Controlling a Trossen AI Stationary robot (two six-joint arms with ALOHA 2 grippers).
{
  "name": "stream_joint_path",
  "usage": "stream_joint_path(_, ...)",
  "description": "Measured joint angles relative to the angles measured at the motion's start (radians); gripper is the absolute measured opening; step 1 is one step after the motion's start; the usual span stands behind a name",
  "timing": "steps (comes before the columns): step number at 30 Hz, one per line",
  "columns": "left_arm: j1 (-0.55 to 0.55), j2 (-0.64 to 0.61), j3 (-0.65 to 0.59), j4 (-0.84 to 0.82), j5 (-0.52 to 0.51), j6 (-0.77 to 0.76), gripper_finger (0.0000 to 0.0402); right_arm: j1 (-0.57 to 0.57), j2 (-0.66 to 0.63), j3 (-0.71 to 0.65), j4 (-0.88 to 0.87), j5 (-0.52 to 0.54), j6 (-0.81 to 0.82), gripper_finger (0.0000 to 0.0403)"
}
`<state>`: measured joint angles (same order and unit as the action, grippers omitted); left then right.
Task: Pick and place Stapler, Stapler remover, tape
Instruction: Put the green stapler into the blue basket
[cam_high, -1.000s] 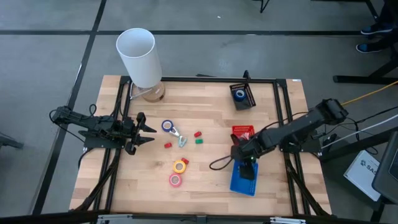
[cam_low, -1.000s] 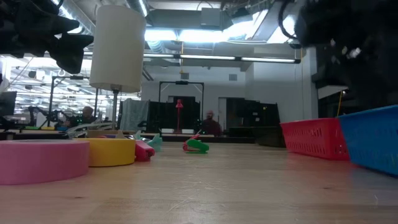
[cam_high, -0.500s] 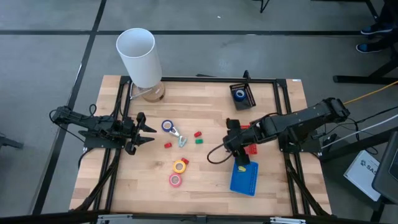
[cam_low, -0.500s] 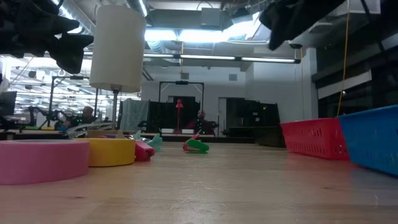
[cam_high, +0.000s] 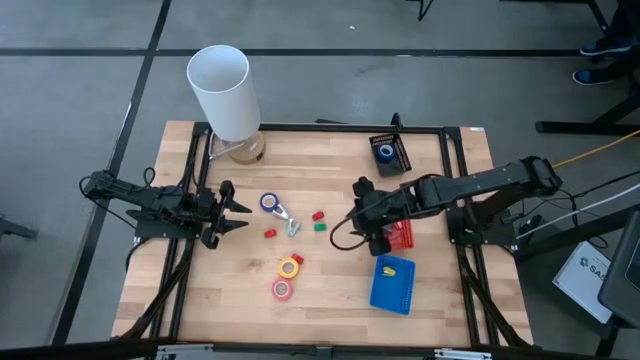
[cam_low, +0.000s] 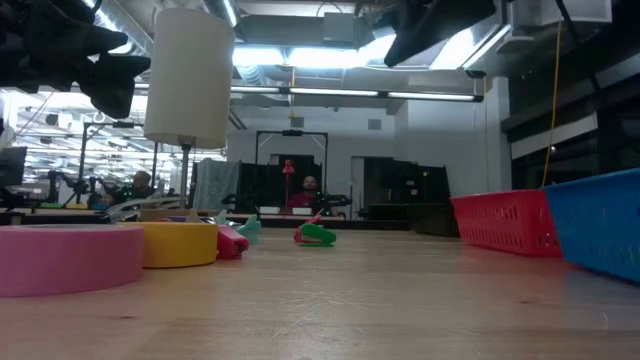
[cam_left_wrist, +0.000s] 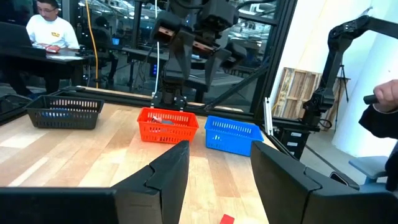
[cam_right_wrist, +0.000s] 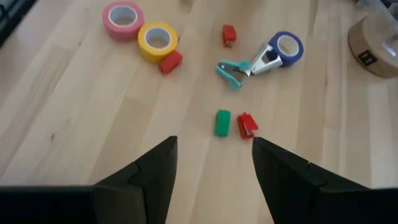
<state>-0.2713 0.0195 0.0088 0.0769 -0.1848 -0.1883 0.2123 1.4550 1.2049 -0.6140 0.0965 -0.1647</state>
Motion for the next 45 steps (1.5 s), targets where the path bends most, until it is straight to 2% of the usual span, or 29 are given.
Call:
stream_joint_path(11,0.0,0.0,0.0,0.0,0.0,0.0,0.0169,0.0,0.034,0.0,0.13,0.001,-0.001,0.0209)
stream_joint_path(18,0.0,0.0,0.0,0.0,0.0,0.0,0.0169,-0.002,0.074,0.0,0.154,0.1,-0.004,0.0209)
stream_joint_path(25,0.0,0.0,0.0,0.0,0.0,0.0,0.0169,-0.032,0.16,0.0,0.192,0.11,-0.008,0.0209)
stream_joint_path(34,0.0,0.0,0.0,0.0,0.0,0.0,0.0169,-0.09,0.289,0.0,0.297,-0.008,-0.05,0.0209)
stream_joint_path(45,0.0,0.0,0.0,0.001,0.0,0.0,0.0169,-0.129,0.429,0.0,0.387,-0.014,-0.022,0.0209)
